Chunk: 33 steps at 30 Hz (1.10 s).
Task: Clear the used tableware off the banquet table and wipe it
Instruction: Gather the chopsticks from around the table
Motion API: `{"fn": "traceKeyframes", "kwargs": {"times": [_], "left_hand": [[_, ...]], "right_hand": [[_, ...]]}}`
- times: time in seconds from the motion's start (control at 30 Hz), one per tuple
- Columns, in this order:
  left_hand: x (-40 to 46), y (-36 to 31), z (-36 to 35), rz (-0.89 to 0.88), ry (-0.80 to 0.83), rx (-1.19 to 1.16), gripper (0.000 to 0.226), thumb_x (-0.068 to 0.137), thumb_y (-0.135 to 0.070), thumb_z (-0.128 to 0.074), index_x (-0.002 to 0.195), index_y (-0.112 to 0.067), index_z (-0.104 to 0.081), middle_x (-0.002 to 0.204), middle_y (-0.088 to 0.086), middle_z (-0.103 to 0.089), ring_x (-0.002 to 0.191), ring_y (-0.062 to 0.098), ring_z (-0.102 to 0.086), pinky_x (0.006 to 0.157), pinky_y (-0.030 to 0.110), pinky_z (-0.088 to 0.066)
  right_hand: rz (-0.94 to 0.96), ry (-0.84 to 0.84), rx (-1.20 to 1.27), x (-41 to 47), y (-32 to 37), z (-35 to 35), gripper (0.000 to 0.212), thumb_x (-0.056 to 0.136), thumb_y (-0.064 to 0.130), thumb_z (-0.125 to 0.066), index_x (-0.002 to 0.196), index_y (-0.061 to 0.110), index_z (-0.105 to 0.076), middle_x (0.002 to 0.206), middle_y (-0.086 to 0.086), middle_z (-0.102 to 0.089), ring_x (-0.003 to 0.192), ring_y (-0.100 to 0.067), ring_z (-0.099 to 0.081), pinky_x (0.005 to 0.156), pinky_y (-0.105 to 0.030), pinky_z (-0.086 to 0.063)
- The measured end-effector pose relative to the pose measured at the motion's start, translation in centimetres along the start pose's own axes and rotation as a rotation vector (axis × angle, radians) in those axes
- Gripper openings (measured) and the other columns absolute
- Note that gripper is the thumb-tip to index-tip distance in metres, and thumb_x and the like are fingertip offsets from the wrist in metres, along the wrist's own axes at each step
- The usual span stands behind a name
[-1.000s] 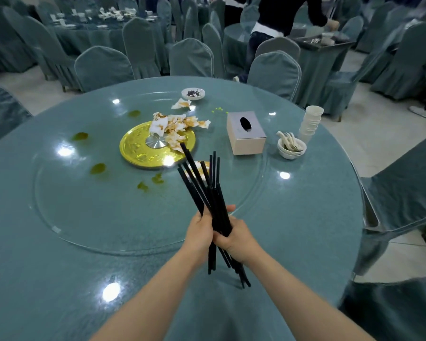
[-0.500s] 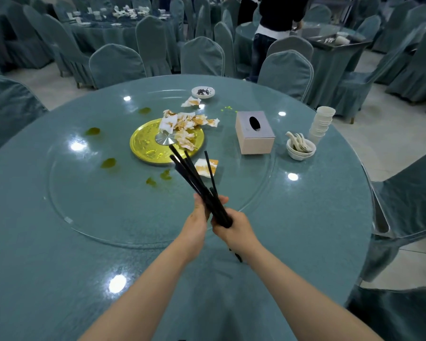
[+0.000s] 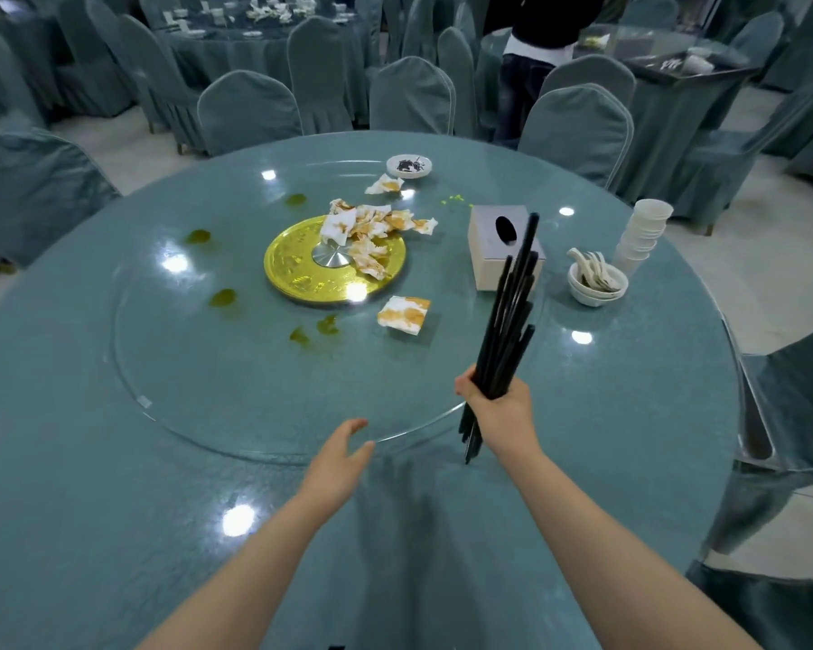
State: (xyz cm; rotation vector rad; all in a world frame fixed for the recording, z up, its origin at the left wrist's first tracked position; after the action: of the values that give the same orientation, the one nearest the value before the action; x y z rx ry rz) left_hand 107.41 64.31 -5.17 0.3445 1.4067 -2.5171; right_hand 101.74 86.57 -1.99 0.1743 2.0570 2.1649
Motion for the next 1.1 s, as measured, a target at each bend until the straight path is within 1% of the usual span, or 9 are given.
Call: {"fn": "traceKeyframes", "kwargs": {"times": [0.13,0.2,0.27,0.4,0.57,0.73,0.87,1.0,1.1], "left_hand": [[0.6,1.6,-1.3,-0.003,0.168,0.485,0.062,0.098,-0.030,-0.048,0.151,-0.017,-0.019,0.161,0.002,-0.012,0.148,0.021,-0.009,0.118,0.042,-0.013],[0.9,2.4,-1.7,0.005,0.210,0.725,0.066,0.098,-0.034,-0.044,0.153,-0.021,-0.009,0.162,0.000,-0.003,0.148,0.023,-0.003,0.118,0.046,-0.008],[1.1,2.9,-2.1,0.004,0.221,0.829,0.067,0.098,-0.034,-0.042,0.153,-0.022,-0.005,0.162,-0.001,-0.001,0.148,0.023,-0.002,0.117,0.047,-0.007],[1.3,3.3,-2.6,0.007,0.226,0.858,0.067,0.098,-0.035,-0.042,0.153,-0.023,-0.006,0.162,0.000,0.000,0.148,0.023,-0.002,0.118,0.045,-0.007],[1.6,3.5,-2.8,0.008,0.207,0.820,0.068,0.097,-0.033,-0.044,0.153,-0.022,-0.009,0.162,0.001,-0.002,0.148,0.022,-0.007,0.117,0.044,-0.009],[1.7,3.1,-2.9,0.006,0.212,0.798,0.068,0.096,-0.033,-0.045,0.153,-0.021,-0.010,0.161,0.003,-0.005,0.148,0.021,-0.010,0.118,0.043,-0.011],[1.6,3.1,-2.9,-0.002,0.229,0.799,0.067,0.097,-0.033,-0.045,0.153,-0.021,-0.010,0.162,0.002,-0.004,0.148,0.020,-0.009,0.117,0.043,-0.010],[1.6,2.9,-2.7,-0.017,0.236,0.775,0.066,0.097,-0.032,-0.046,0.153,-0.022,-0.011,0.161,0.001,-0.005,0.148,0.018,-0.010,0.117,0.042,-0.011],[1.6,2.8,-2.6,-0.027,0.238,0.749,0.066,0.097,-0.031,-0.046,0.153,-0.021,-0.013,0.161,0.001,-0.006,0.147,0.018,-0.012,0.117,0.042,-0.012]], "right_hand": [[-0.020,0.011,-0.006,-0.2,-0.9,-0.2,0.017,0.078,0.011,-0.073,0.069,0.021,-0.064,0.060,0.013,-0.058,0.053,-0.008,-0.049,0.049,-0.016,-0.044],[-0.056,0.025,-0.015,-0.6,-1.9,-0.3,0.015,0.078,0.011,-0.073,0.069,0.018,-0.063,0.059,0.011,-0.056,0.051,-0.009,-0.047,0.048,-0.017,-0.043],[-0.094,0.025,-0.022,-1.2,-3.2,0.0,0.014,0.078,0.010,-0.074,0.069,0.015,-0.064,0.059,0.013,-0.058,0.053,-0.006,-0.049,0.051,-0.014,-0.043],[-0.149,0.019,0.018,-2.3,-5.1,0.8,0.022,0.078,0.006,-0.074,0.064,0.020,-0.065,0.057,0.013,-0.060,0.052,-0.003,-0.053,0.051,-0.012,-0.045],[-0.129,-0.008,-0.004,-1.4,-4.9,1.4,0.020,0.074,0.009,-0.076,0.065,0.024,-0.066,0.068,0.012,-0.068,0.069,-0.003,-0.064,0.066,-0.013,-0.050],[-0.170,-0.035,0.001,-0.6,-5.3,1.5,0.022,0.080,0.007,-0.071,0.068,0.024,-0.063,0.068,0.015,-0.069,0.074,-0.002,-0.065,0.075,-0.017,-0.048],[-0.062,-0.042,-0.105,-0.4,-4.2,1.3,0.014,0.087,0.010,-0.062,0.076,0.018,-0.060,0.067,0.015,-0.068,0.070,0.003,-0.063,0.065,-0.007,-0.043],[0.005,-0.071,-0.057,-0.5,-3.0,1.5,0.023,0.087,0.005,-0.061,0.078,0.026,-0.056,0.067,0.014,-0.067,0.074,-0.006,-0.068,0.069,-0.012,-0.048],[0.074,-0.072,-0.132,-0.5,-2.6,1.7,0.021,0.085,0.008,-0.063,0.078,0.027,-0.059,0.068,0.010,-0.067,0.071,-0.012,-0.065,0.063,-0.010,-0.043]]}}
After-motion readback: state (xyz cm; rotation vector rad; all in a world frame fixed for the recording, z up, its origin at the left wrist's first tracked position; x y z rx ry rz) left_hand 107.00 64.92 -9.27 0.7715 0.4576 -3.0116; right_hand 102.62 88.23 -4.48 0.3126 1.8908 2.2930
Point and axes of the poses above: each hand's wrist, its own x-axis towards the middle knuckle, its own z-axis out of the back of the hand, y = z × x, the point moved 5 cm from there along x, towards the middle knuckle
